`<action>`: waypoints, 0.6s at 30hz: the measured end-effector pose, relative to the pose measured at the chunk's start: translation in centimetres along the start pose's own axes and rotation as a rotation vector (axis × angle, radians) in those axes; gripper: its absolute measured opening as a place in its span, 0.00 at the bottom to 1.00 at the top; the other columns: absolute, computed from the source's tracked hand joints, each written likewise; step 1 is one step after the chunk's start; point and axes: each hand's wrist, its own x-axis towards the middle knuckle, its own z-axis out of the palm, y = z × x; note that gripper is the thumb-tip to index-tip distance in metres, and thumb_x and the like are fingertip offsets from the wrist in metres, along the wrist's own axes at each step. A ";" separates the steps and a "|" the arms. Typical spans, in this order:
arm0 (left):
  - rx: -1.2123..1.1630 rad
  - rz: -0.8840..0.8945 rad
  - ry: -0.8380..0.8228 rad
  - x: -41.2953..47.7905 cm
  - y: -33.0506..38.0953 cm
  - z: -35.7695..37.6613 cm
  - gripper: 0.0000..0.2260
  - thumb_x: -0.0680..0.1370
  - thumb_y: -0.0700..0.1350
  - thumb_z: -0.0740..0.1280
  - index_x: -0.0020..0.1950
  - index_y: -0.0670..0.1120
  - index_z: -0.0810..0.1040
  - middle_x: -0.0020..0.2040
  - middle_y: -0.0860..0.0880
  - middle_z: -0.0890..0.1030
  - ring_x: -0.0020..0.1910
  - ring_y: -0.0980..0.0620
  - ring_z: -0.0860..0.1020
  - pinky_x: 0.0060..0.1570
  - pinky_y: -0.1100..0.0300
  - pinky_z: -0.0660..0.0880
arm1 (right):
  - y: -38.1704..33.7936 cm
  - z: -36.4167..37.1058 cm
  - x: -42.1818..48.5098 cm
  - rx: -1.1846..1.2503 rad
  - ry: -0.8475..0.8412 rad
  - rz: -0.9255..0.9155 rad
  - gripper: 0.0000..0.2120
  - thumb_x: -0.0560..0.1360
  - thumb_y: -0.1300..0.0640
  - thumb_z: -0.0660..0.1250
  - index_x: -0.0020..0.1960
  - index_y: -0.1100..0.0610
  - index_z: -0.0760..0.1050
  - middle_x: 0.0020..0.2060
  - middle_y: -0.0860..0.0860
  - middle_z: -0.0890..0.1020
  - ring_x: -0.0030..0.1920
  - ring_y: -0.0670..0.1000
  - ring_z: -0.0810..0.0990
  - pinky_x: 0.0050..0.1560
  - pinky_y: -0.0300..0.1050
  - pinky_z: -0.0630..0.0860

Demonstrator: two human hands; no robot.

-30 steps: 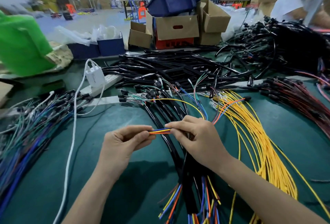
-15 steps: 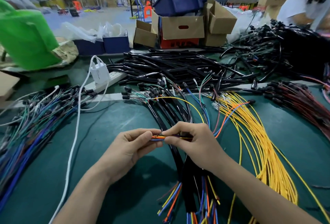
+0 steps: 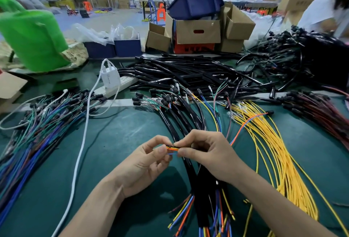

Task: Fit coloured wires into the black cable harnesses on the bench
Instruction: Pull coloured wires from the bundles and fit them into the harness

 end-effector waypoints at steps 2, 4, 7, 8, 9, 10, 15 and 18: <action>0.005 0.021 0.013 0.0 0.0 0.2 0.18 0.54 0.44 0.84 0.38 0.44 0.81 0.37 0.46 0.80 0.32 0.56 0.78 0.35 0.69 0.77 | -0.1 0.0 0.0 0.012 -0.012 0.001 0.09 0.70 0.64 0.73 0.43 0.50 0.82 0.39 0.59 0.84 0.38 0.64 0.79 0.44 0.63 0.75; 0.015 0.051 0.065 0.1 -0.1 0.4 0.19 0.52 0.44 0.85 0.36 0.44 0.81 0.35 0.46 0.80 0.31 0.56 0.78 0.35 0.69 0.77 | -0.1 0.0 0.0 -0.012 -0.004 0.001 0.10 0.71 0.64 0.73 0.43 0.49 0.82 0.39 0.57 0.84 0.37 0.61 0.79 0.43 0.58 0.75; 0.011 0.097 0.180 0.3 -0.3 0.7 0.19 0.50 0.43 0.85 0.35 0.44 0.81 0.34 0.46 0.80 0.32 0.56 0.80 0.33 0.69 0.77 | 0.1 0.0 -0.1 -0.101 0.053 -0.007 0.08 0.71 0.62 0.73 0.43 0.50 0.82 0.32 0.57 0.81 0.30 0.52 0.71 0.34 0.47 0.69; 0.011 0.106 0.213 0.3 -0.4 0.8 0.17 0.52 0.42 0.84 0.34 0.43 0.81 0.34 0.46 0.80 0.32 0.55 0.80 0.32 0.69 0.77 | 0.1 0.1 -0.2 -0.134 0.071 -0.020 0.06 0.71 0.62 0.73 0.43 0.51 0.83 0.31 0.55 0.80 0.30 0.48 0.70 0.34 0.44 0.68; 0.019 0.109 0.242 0.3 -0.4 1.0 0.13 0.56 0.40 0.82 0.34 0.43 0.81 0.34 0.46 0.80 0.32 0.55 0.81 0.32 0.69 0.77 | 0.0 0.2 -0.3 -0.166 0.084 -0.041 0.05 0.71 0.61 0.74 0.44 0.53 0.83 0.30 0.52 0.80 0.29 0.43 0.71 0.33 0.39 0.68; 0.028 0.108 0.265 0.3 -0.5 1.1 0.08 0.60 0.39 0.78 0.33 0.43 0.81 0.33 0.46 0.80 0.32 0.55 0.81 0.31 0.69 0.77 | 0.0 0.3 -0.3 -0.197 0.093 -0.065 0.03 0.71 0.61 0.74 0.44 0.55 0.83 0.30 0.47 0.81 0.30 0.40 0.72 0.34 0.34 0.68; 0.151 0.039 0.293 0.2 0.2 1.2 0.02 0.66 0.35 0.69 0.35 0.40 0.79 0.32 0.43 0.80 0.30 0.53 0.81 0.31 0.68 0.78 | 0.2 0.5 -0.5 -0.386 0.090 -0.250 0.06 0.71 0.58 0.72 0.47 0.57 0.83 0.39 0.46 0.85 0.39 0.42 0.82 0.41 0.39 0.77; 0.416 -0.090 0.283 1.0 1.6 1.5 0.04 0.70 0.33 0.69 0.41 0.37 0.75 0.34 0.42 0.81 0.31 0.52 0.80 0.34 0.67 0.78 | 0.6 0.0 -0.3 -0.541 0.078 -0.276 0.08 0.72 0.54 0.70 0.47 0.56 0.84 0.39 0.48 0.85 0.40 0.49 0.83 0.40 0.48 0.79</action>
